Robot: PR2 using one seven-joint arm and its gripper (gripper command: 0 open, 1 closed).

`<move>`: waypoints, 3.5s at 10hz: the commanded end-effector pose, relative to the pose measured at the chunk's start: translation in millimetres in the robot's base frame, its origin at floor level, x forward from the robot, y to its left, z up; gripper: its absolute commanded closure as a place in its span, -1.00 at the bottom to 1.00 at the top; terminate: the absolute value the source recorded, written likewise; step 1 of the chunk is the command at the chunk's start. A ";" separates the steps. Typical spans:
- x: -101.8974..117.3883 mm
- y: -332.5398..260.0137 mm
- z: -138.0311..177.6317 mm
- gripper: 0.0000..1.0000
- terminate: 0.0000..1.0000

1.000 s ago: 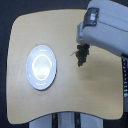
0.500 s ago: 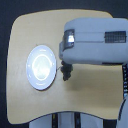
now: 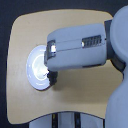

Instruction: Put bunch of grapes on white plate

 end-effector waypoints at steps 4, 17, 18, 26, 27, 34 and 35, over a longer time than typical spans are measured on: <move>47.7 39.8 -68.6 1.00 -1.00; 28.0 67.8 -81.4 1.00 -1.00; 26.5 66.6 -83.2 1.00 -1.00; 26.3 52.3 -86.2 -1.00 -1.00; 26.9 53.5 -83.9 -1.00 -1.00; 40.2 105.4 19.1 -1.00 -1.00; 42.8 110.4 38.7 -1.00 -1.00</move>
